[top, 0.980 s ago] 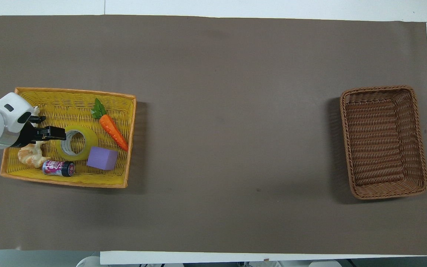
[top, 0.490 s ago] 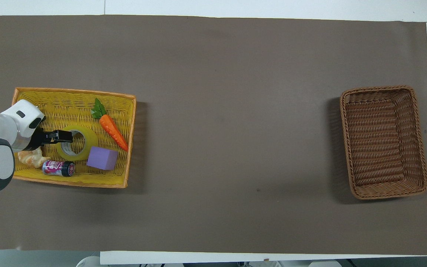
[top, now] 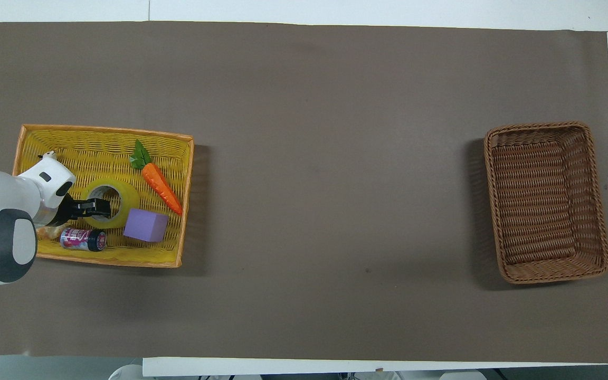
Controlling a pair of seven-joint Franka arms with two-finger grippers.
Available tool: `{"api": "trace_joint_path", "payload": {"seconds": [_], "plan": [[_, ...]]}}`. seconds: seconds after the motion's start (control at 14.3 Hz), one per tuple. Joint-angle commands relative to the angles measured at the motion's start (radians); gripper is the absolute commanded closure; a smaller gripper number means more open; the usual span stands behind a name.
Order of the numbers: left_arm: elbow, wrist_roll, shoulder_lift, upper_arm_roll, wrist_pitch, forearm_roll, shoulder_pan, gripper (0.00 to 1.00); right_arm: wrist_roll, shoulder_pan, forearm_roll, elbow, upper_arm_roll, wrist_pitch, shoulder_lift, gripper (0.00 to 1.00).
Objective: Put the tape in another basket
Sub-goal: 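Reach the left gripper down into the yellow tape roll's hole, then grasp the tape roll rim with the left gripper and lift it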
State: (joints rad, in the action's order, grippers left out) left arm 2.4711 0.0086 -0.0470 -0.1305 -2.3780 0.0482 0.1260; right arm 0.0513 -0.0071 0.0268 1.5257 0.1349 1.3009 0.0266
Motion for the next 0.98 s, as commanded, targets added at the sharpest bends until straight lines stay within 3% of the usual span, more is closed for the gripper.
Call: {"api": "trace_joint_path", "payload": {"seconds": [0.0,0.28,0.49,0.63,0.91], "plan": [[0.011,-0.013,-0.001,-0.003,-0.030,-0.011,0.014,1.00,-0.024,-0.011,0.001,0.019,-0.008,0.008,0.013,0.00],[-0.119,-0.019,0.002,-0.003,0.058,-0.011,0.012,1.00,-0.024,-0.011,0.001,0.019,-0.008,0.008,0.013,0.00],[-0.376,-0.152,0.068,-0.008,0.265,-0.002,-0.031,1.00,-0.024,-0.011,0.001,0.019,-0.008,0.008,0.013,0.00],[-0.499,-0.257,0.110,-0.009,0.336,0.024,-0.104,1.00,-0.024,-0.011,0.001,0.019,-0.008,0.008,0.013,0.00],[-0.551,-0.457,0.130,-0.009,0.243,0.290,-0.299,1.00,-0.024,-0.011,0.001,0.019,-0.008,0.008,0.013,0.00]]}}
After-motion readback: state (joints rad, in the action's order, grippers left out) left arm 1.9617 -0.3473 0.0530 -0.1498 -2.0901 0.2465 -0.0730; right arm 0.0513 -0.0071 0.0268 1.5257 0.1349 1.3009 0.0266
